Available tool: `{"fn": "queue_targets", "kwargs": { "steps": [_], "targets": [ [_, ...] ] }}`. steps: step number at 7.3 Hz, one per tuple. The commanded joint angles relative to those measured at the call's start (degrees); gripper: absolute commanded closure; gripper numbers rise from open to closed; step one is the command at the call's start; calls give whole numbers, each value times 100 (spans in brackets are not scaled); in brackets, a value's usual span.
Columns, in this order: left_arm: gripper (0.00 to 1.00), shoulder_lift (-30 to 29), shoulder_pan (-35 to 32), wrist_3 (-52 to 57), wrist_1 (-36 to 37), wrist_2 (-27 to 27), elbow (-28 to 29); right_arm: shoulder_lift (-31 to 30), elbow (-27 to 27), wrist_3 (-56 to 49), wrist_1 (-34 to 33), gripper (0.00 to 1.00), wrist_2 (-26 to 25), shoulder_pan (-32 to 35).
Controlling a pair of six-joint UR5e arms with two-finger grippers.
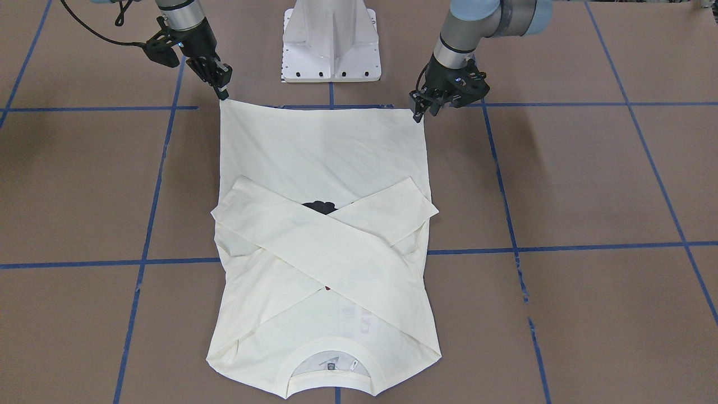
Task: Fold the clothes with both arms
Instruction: 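Grasp both hem corners nearest the robot with the left and right grippers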
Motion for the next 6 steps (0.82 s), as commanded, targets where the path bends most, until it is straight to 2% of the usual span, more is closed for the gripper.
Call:
{"fn": "queue_targets", "kwargs": {
  "steps": [1,4,5,6],
  "targets": [
    [46,17,265,-114,23,10,59,-10,0,-3,0,100,0,-5],
    [50,17,310,-97,32,10,182,-10,0,-12,0,100,0,4],
    [54,9,310,-88,32,10,217,-10,8,-12,0,100,0,4],
    [64,9,310,-97,32,10,209,-10,8,-12,0,100,0,4]
  ]
}}
